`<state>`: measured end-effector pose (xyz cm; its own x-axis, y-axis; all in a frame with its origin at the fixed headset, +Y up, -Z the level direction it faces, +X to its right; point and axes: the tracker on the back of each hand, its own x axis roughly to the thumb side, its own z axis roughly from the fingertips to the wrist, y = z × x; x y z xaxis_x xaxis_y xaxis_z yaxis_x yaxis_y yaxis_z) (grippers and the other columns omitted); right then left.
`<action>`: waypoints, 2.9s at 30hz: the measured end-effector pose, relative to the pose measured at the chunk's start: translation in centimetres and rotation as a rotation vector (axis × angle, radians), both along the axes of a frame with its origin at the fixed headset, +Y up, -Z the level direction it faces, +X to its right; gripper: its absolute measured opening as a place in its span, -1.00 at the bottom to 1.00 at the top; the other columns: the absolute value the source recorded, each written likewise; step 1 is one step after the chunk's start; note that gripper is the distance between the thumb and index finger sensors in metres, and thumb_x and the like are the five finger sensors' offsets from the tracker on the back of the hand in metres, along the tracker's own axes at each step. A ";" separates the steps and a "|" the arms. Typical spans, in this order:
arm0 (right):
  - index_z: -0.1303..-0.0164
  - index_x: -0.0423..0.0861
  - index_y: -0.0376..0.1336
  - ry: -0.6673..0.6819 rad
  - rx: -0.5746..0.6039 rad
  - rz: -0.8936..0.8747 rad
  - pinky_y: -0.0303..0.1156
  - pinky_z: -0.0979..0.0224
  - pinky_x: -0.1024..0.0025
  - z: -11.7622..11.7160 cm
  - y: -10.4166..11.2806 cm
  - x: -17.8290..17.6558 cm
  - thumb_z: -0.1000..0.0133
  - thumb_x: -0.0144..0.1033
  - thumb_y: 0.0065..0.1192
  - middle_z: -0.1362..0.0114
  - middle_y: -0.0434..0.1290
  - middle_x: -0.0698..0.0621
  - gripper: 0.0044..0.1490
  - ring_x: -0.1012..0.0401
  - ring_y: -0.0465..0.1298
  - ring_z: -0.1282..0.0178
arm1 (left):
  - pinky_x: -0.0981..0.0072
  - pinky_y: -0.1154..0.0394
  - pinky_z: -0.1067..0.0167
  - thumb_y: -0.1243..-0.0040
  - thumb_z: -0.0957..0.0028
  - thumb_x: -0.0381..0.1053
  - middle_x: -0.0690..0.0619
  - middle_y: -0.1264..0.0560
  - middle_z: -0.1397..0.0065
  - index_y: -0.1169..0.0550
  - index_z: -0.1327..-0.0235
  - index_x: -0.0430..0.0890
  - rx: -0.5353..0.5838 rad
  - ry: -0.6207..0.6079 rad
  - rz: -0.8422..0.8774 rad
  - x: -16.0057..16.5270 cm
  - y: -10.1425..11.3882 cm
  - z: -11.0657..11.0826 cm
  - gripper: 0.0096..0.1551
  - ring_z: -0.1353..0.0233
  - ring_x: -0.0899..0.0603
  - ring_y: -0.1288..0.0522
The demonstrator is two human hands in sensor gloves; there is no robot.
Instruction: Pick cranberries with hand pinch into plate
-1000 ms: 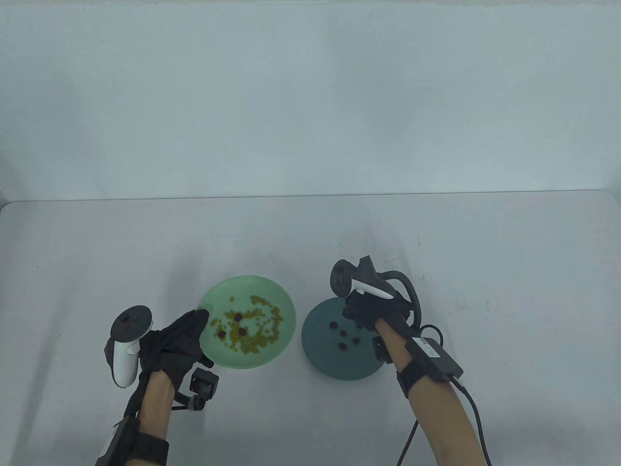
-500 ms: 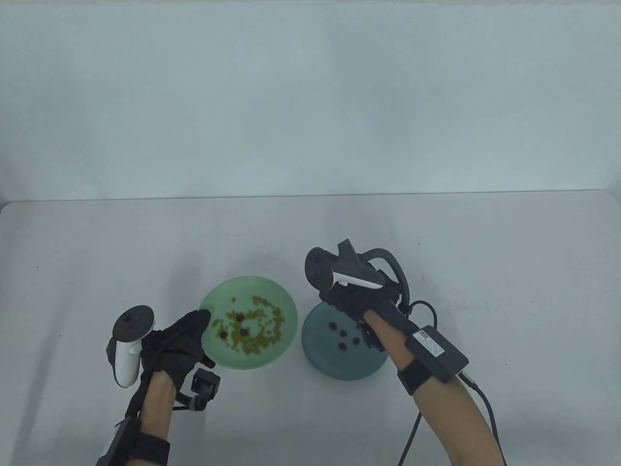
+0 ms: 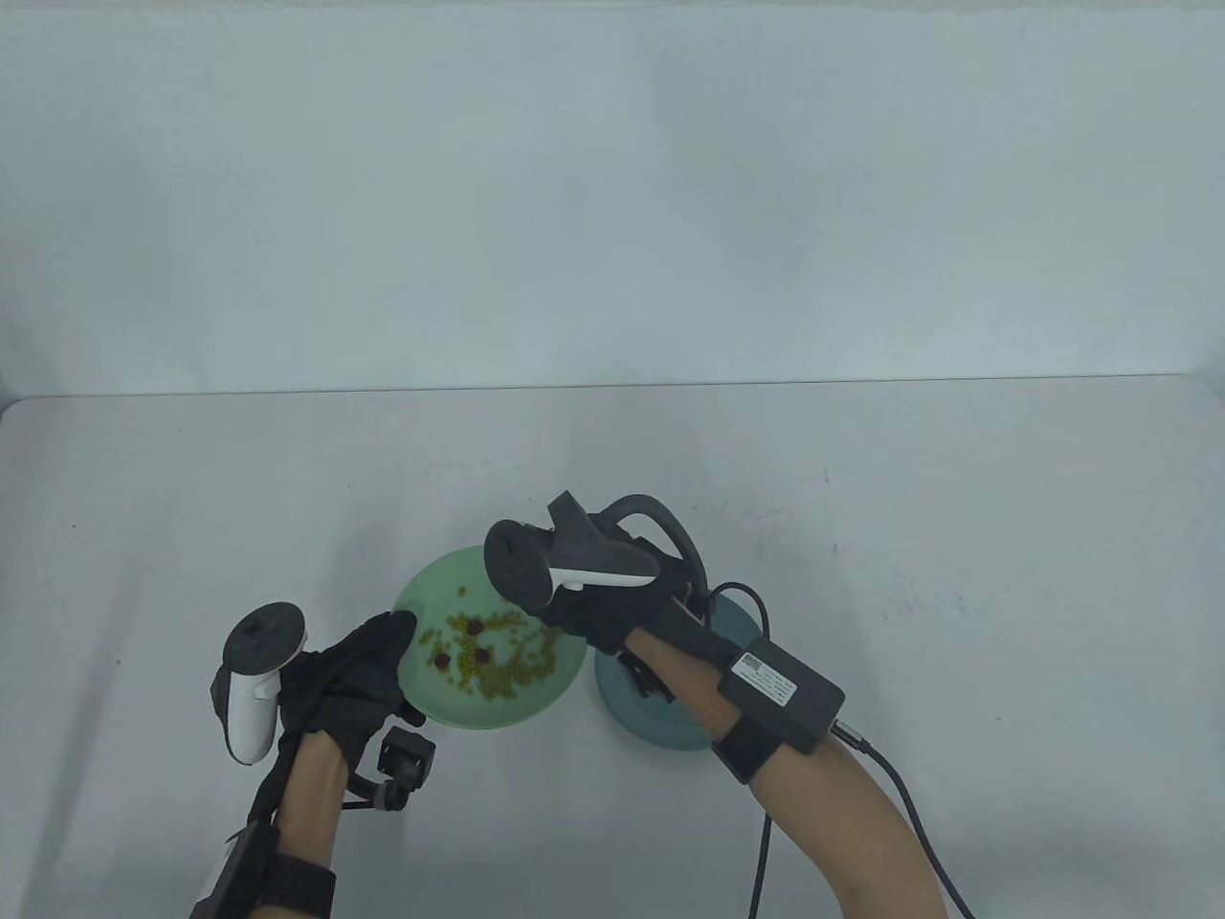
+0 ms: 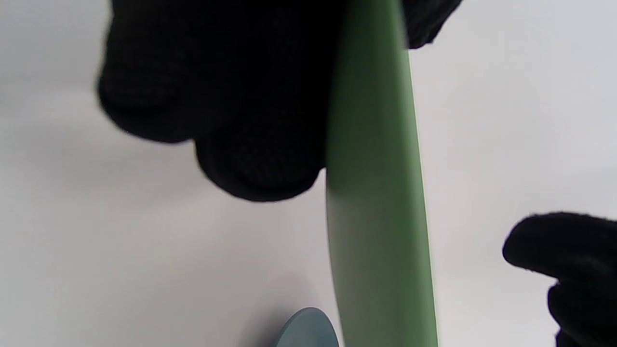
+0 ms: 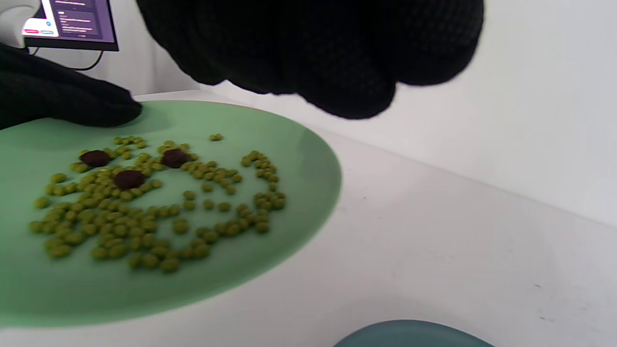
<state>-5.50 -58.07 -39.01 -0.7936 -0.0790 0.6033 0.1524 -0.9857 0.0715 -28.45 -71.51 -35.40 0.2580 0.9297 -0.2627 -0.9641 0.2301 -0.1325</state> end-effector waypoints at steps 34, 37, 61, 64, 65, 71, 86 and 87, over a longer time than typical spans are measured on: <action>-0.34 -0.01 0.39 0.055 -0.010 0.043 0.61 0.03 0.38 0.6 -1.8 -2.2 -0.21 -0.01 0.22 0.20 0.57 0.24 -0.45 0.32 0.64 0.23 | 0.27 -0.71 0.30 0.06 -0.32 0.01 -0.16 -0.67 0.00 -0.50 -0.26 -0.34 -0.002 -0.012 0.008 0.2 -0.1 -0.1 -0.48 0.27 -0.14 -0.77; -0.33 -0.01 0.39 0.061 -0.003 0.059 0.61 0.03 0.38 0.7 -2.2 -2.5 -0.19 0.00 0.23 0.20 0.57 0.24 -0.44 0.32 0.64 0.23 | 0.27 -0.71 0.30 0.06 -0.32 0.01 -0.16 -0.67 0.00 -0.50 -0.26 -0.34 -0.002 -0.014 0.011 0.2 -0.1 -0.1 -0.48 0.27 -0.13 -0.77; -0.38 0.04 0.35 0.118 0.024 0.159 0.61 0.01 0.37 1.0 -3.6 -3.5 -0.17 -0.02 0.26 0.20 0.58 0.22 -0.42 0.31 0.64 0.22 | 0.27 -0.71 0.30 0.05 -0.32 0.01 -0.18 -0.67 0.01 -0.50 -0.25 -0.34 0.002 -0.025 0.029 0.2 0.0 0.0 -0.49 0.28 -0.14 -0.77; -0.38 0.05 0.34 0.127 0.035 0.159 0.60 0.01 0.37 1.2 -3.7 -3.4 -0.17 -0.02 0.25 0.20 0.58 0.22 -0.42 0.31 0.64 0.21 | 0.27 -0.71 0.30 0.05 -0.32 0.01 -0.18 -0.67 0.01 -0.50 -0.25 -0.35 -0.001 -0.024 0.038 0.1 0.0 0.0 -0.48 0.28 -0.15 -0.77; -0.38 0.05 0.34 0.129 0.037 0.159 0.60 0.01 0.37 1.2 -3.7 -3.4 -0.17 -0.02 0.25 0.20 0.58 0.22 -0.42 0.31 0.64 0.21 | 0.26 -0.71 0.30 0.05 -0.32 0.01 -0.18 -0.67 0.01 -0.50 -0.25 -0.35 -0.001 -0.023 0.040 0.1 0.0 0.0 -0.48 0.28 -0.15 -0.77; -0.38 0.05 0.34 0.142 0.067 0.146 0.60 0.00 0.37 1.4 -3.9 -3.3 -0.17 -0.02 0.25 0.20 0.58 0.22 -0.43 0.31 0.63 0.22 | 0.27 -0.71 0.30 0.05 -0.31 0.01 -0.18 -0.67 0.01 -0.50 -0.25 -0.35 -0.002 -0.019 0.041 0.0 0.1 0.0 -0.48 0.28 -0.14 -0.77; -0.34 -0.10 0.37 0.178 0.056 0.155 0.60 0.02 0.39 1.8 -4.1 -3.8 -0.16 -0.01 0.28 0.22 0.57 0.24 -0.37 0.33 0.63 0.23 | 0.27 -0.71 0.30 0.04 -0.32 0.01 -0.18 -0.67 0.01 -0.51 -0.25 -0.35 -0.003 -0.016 0.039 -0.1 0.1 0.1 -0.49 0.28 -0.15 -0.77; -0.34 -0.12 0.37 0.178 0.048 0.153 0.60 0.02 0.39 1.8 -4.1 -3.8 -0.15 0.00 0.28 0.22 0.57 0.24 -0.37 0.33 0.63 0.24 | 0.27 -0.71 0.30 0.04 -0.32 0.01 -0.18 -0.67 0.01 -0.51 -0.25 -0.35 -0.002 -0.017 0.039 -0.1 0.1 0.1 -0.49 0.28 -0.15 -0.77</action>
<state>-9.29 -62.19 -37.20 -0.6512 -0.2223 0.7256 0.3067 -0.9517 -0.0164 -28.54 -71.37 -35.34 0.2264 0.9385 -0.2609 -0.9699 0.1924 -0.1494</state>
